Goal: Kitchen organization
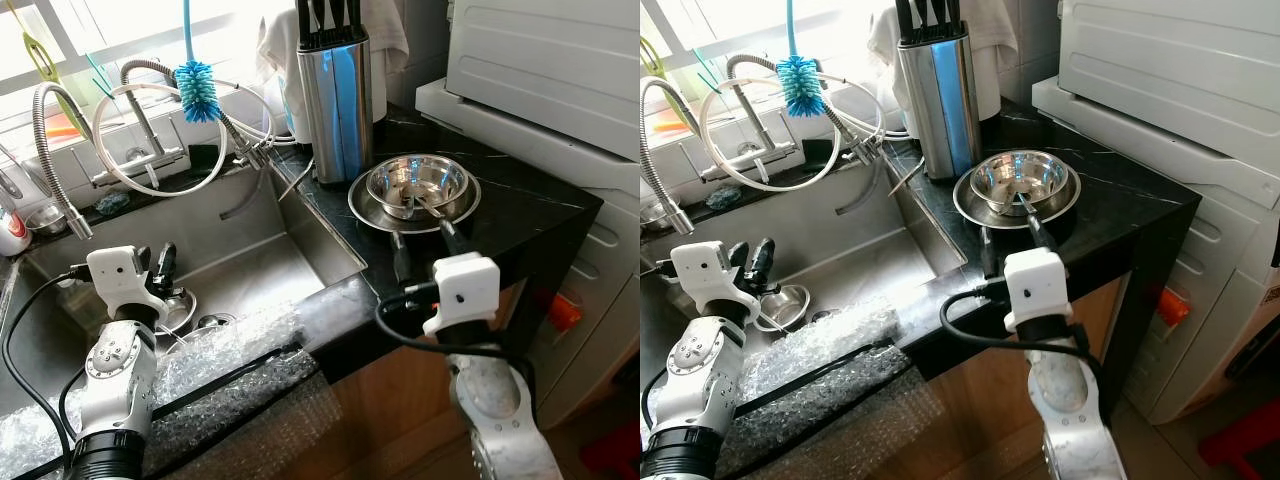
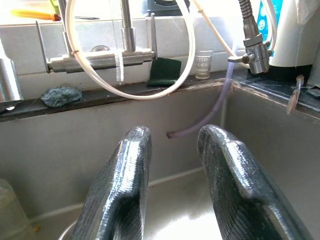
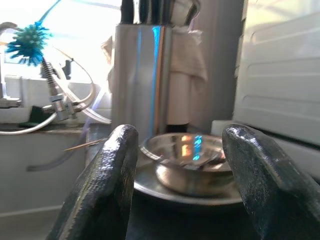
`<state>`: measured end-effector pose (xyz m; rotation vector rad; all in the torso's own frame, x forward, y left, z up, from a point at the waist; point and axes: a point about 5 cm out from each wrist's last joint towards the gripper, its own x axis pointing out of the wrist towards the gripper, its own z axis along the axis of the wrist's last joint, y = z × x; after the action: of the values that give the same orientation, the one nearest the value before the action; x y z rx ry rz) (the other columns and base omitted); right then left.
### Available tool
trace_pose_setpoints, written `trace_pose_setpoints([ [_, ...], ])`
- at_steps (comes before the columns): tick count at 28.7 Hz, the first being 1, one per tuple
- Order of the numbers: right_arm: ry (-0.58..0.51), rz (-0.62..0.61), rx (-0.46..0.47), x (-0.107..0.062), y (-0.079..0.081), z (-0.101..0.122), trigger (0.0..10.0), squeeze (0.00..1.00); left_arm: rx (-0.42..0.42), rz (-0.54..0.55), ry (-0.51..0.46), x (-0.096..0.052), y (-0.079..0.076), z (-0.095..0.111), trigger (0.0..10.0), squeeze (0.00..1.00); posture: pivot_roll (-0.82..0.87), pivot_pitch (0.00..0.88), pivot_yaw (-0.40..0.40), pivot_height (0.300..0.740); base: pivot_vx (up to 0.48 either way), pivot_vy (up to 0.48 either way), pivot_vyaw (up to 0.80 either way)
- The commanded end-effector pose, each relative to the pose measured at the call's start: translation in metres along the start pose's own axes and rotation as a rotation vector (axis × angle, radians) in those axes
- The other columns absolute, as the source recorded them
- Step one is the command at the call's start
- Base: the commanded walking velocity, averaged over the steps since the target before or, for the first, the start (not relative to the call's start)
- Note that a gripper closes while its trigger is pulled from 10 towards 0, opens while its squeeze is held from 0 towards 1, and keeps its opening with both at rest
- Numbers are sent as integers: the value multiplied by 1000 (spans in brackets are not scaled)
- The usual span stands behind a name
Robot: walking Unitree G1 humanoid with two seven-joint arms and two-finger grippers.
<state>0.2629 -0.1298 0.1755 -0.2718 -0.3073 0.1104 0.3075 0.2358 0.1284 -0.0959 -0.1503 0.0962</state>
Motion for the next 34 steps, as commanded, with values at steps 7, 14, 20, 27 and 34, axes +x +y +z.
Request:
trace_pose_setpoints([
  [7, -1, -87, -32, 7, -22, 3, 10000, 0, 23, 8, -31, 1, 3, 8, 10000, 0, -175, 0, 195, 740, 0, 0, 0],
  [14, 20, -90, -20, 8, -24, -2, 10000, 0, 32, -5, -33, 2, 0, 8, 10000, 0, -176, 0, 199, 740, 0, 0, 0],
  [20, 14, -60, -38, 14, -25, -2, 10000, 0, 36, -4, -37, 3, -1, 8, 10000, 0, -173, 0, 197, 740, 0, 0, 0],
  [27, 24, 15, -77, 27, -25, -5, 10000, 0, 38, -6, -36, 2, -3, 8, 10000, 0, -166, 0, 194, 740, 0, 0, 0],
  [34, 17, 57, -84, 34, -24, -5, 10000, 0, 38, -4, -37, 1, -3, 8, 10000, 0, -163, 0, 192, 740, 0, 0, 0],
])
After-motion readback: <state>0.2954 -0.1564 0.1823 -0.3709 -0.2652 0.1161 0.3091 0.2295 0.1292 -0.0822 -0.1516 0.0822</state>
